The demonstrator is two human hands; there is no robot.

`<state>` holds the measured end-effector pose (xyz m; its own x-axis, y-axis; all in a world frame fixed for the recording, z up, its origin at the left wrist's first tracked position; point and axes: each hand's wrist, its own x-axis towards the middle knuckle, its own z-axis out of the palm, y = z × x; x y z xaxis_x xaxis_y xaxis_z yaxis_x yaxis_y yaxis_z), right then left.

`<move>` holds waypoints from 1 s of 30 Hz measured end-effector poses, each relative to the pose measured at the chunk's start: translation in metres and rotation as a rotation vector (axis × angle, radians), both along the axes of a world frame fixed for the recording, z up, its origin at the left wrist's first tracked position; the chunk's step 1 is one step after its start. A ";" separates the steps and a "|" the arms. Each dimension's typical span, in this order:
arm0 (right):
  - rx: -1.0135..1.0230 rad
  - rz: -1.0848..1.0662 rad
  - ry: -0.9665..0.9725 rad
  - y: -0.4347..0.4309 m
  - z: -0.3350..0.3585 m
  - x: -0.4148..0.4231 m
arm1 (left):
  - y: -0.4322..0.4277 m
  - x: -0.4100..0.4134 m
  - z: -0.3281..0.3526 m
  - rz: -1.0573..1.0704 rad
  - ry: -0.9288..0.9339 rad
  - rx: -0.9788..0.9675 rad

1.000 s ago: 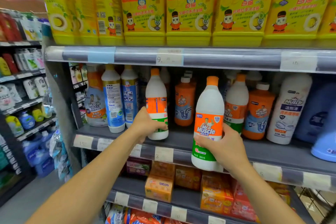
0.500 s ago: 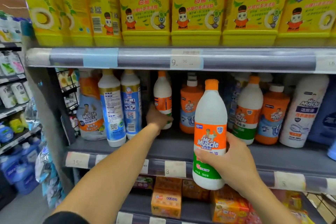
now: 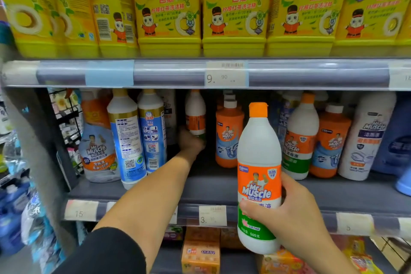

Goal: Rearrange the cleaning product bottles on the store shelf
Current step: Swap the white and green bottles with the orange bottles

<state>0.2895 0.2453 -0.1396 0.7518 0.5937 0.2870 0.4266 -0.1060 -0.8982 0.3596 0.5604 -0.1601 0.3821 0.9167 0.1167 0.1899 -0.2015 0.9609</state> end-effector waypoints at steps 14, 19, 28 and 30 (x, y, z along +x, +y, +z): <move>-0.069 0.069 -0.092 0.029 0.011 -0.005 | -0.064 -0.085 0.022 -0.383 0.323 0.100; -0.085 0.038 -0.097 0.054 0.018 0.003 | -0.080 -0.166 0.010 -0.409 0.483 0.732; 0.042 -0.062 -0.036 0.138 0.023 0.013 | -0.060 -0.212 -0.030 -0.401 0.694 1.155; 0.058 -0.080 -0.049 0.158 0.018 0.017 | -0.058 -0.215 -0.035 -0.357 0.705 1.205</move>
<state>0.3064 0.4031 -0.1219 0.7804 0.5137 0.3565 0.4624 -0.0903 -0.8821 0.1451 0.5022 -0.1955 0.8695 0.2427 0.4302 0.3117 -0.9452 -0.0967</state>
